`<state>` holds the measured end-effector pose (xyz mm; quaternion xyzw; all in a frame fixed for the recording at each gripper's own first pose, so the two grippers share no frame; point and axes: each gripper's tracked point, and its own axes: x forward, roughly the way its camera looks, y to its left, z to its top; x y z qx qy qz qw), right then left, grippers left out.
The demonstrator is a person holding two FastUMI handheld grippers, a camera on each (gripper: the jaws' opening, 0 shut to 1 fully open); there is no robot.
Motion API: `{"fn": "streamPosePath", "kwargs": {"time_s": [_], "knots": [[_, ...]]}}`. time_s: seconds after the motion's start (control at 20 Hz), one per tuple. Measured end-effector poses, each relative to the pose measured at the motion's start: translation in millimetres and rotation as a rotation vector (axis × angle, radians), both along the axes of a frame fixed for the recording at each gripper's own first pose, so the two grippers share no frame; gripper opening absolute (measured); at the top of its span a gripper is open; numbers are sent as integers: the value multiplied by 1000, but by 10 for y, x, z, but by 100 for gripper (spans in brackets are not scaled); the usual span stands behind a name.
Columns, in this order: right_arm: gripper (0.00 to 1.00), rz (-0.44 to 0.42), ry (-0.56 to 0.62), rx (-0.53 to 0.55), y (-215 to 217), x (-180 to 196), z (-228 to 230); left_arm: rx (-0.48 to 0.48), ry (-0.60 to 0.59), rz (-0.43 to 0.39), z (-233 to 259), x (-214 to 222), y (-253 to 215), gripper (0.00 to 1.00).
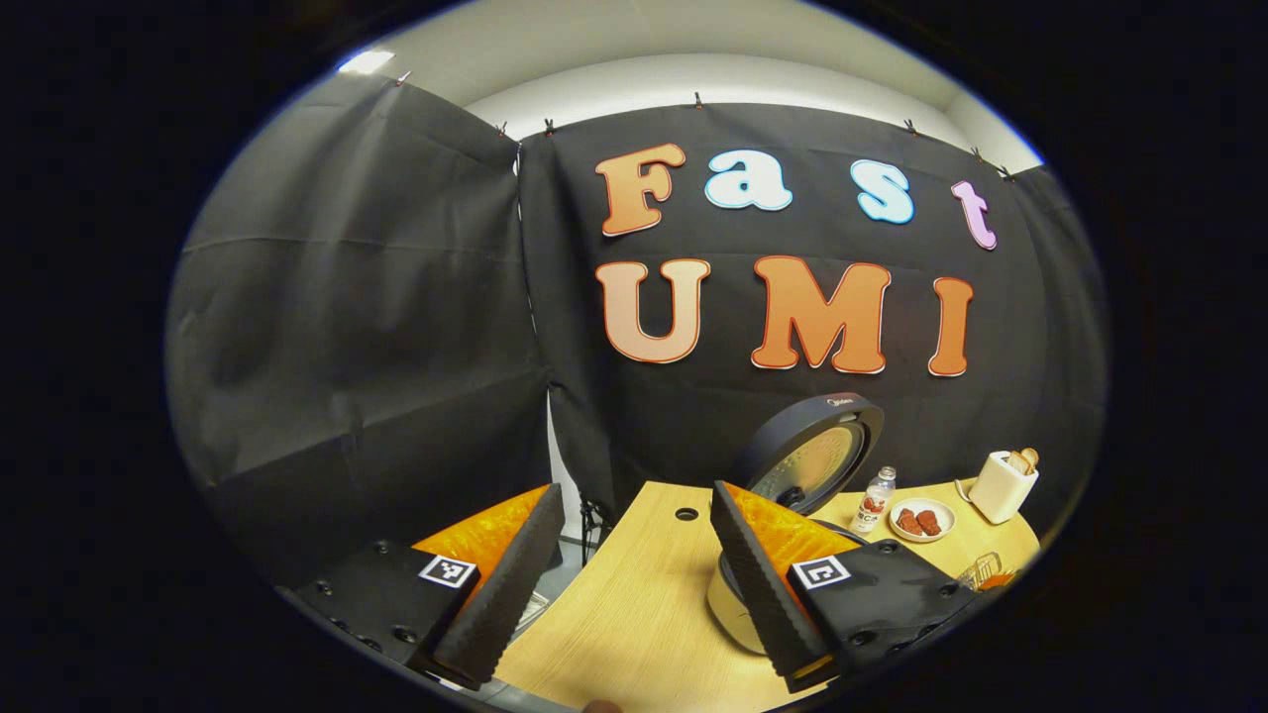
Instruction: Close the left gripper, press the button to open the rice cooker; take a wooden spoon from the chopstick holder with the right hand, scoop a spoonful of rice and pour it into the rice cooker, then put the wooden spoon back into the chopstick holder.
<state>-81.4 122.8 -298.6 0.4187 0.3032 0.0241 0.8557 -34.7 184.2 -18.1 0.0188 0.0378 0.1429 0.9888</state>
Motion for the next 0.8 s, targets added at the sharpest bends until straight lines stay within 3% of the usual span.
{"fn": "streamPosePath", "kwargs": {"time_s": [0.35, 0.8], "knots": [[0, -61, 62, 182, -52, -72, 18, 4, -30, -5, 117, 32, -57, 100], [0, -59, 79, 254, 15, -8, 493, -8, -47, -19, 189, 110, -129, 100]]}}
